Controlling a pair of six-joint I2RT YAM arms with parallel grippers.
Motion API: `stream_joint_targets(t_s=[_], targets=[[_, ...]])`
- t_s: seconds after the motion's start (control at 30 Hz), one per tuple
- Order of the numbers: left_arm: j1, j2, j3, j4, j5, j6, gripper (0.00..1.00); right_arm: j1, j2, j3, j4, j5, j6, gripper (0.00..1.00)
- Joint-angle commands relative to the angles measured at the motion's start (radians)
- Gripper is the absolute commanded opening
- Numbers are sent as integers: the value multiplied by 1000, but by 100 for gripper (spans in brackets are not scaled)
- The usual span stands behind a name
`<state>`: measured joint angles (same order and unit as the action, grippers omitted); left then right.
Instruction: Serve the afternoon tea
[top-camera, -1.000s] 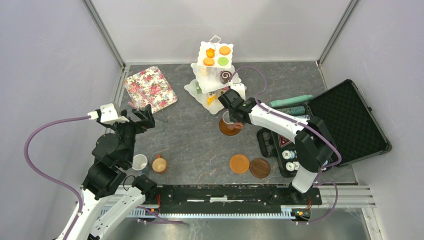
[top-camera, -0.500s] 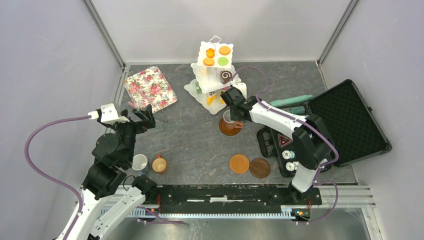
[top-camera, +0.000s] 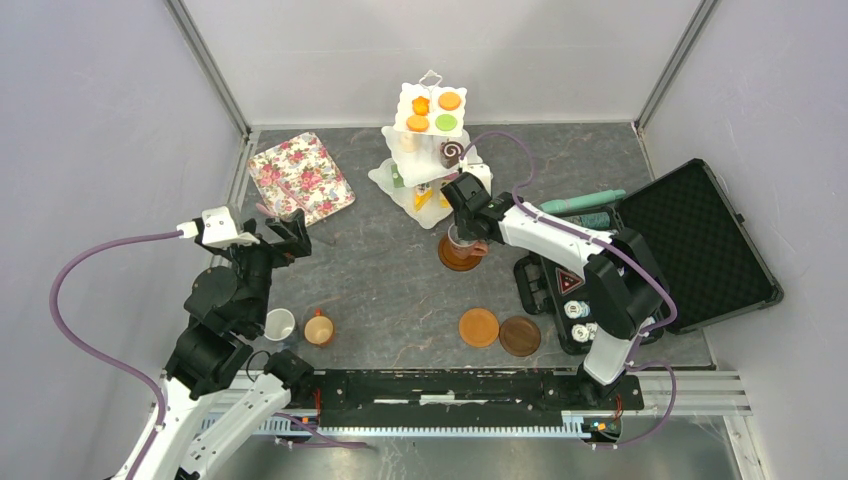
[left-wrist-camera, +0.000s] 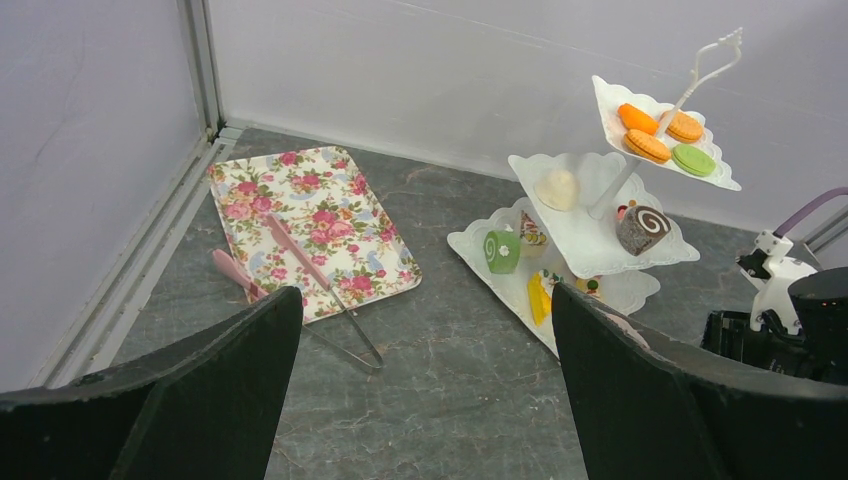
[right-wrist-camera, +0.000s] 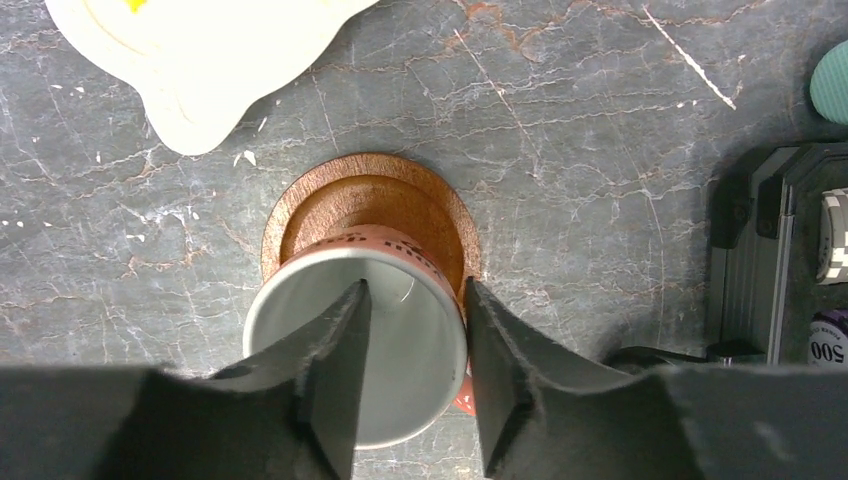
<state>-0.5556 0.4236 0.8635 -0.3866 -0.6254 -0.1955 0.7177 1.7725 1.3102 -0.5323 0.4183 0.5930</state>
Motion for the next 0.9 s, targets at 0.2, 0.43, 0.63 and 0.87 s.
stream_joint_targets(t_s=[0.2, 0.43, 0.63, 0.87], targets=[[8, 14, -1, 35, 18, -10, 100, -3, -71, -4, 21, -8, -71, 74], [8, 19, 0, 34, 26, -13, 100, 1, -189, 22, -97, 41, -242, 89], [9, 28, 2, 34, 20, -9, 100, 66, -363, -77, -191, -3, -381, 92], [23, 45, 1, 32, 9, -3, 100, 340, -513, -323, -113, -57, -279, 80]])
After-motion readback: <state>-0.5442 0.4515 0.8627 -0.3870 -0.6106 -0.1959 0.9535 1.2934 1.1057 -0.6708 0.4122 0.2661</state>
